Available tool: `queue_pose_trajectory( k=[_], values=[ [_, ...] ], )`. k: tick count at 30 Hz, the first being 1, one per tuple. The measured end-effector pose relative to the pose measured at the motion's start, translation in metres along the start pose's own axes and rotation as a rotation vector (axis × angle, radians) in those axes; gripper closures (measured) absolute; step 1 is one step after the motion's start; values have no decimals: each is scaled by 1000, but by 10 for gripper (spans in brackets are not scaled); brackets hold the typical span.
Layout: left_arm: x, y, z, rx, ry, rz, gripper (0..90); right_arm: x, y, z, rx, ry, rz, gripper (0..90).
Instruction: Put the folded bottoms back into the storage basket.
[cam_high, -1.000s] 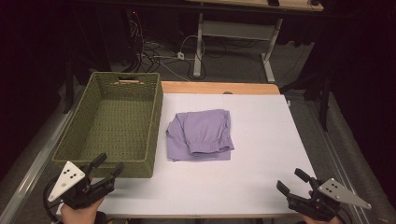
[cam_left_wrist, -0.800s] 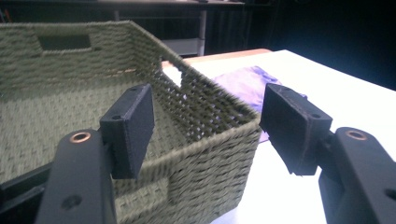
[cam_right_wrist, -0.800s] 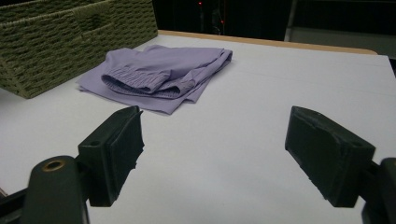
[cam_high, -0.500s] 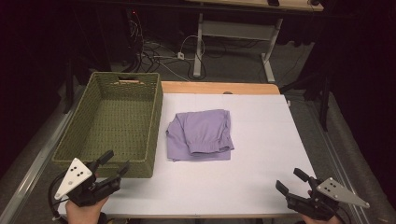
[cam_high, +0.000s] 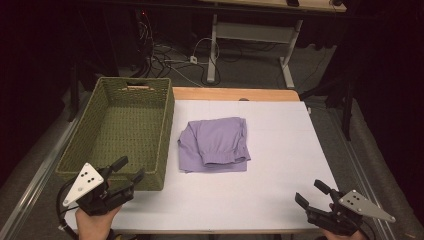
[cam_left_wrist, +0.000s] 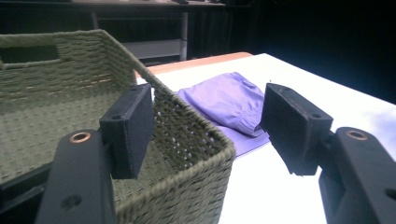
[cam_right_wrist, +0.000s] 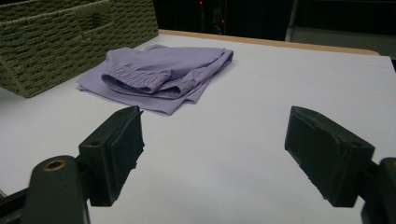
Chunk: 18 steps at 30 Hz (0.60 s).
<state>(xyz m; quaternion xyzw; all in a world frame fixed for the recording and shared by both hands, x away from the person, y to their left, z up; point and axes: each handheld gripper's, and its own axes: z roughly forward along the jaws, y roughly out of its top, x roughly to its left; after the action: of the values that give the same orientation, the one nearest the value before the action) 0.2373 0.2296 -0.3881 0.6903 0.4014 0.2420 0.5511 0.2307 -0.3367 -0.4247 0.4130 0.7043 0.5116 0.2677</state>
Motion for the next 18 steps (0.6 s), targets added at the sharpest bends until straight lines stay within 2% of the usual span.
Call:
queue_pose_trajectory(
  k=[3, 9, 18],
  values=[
    [0, 2, 3, 4, -12, -4, 332, 0, 0, 0, 0, -1, -2, 198],
    [-3, 6, 11, 15, -25, 17, 321, 0, 0, 0, -3, -5, 3, 198],
    [-5, 10, 23, 24, -52, 12, 318, 0, 0, 0, 2, 2, 1, 198]
  ],
)
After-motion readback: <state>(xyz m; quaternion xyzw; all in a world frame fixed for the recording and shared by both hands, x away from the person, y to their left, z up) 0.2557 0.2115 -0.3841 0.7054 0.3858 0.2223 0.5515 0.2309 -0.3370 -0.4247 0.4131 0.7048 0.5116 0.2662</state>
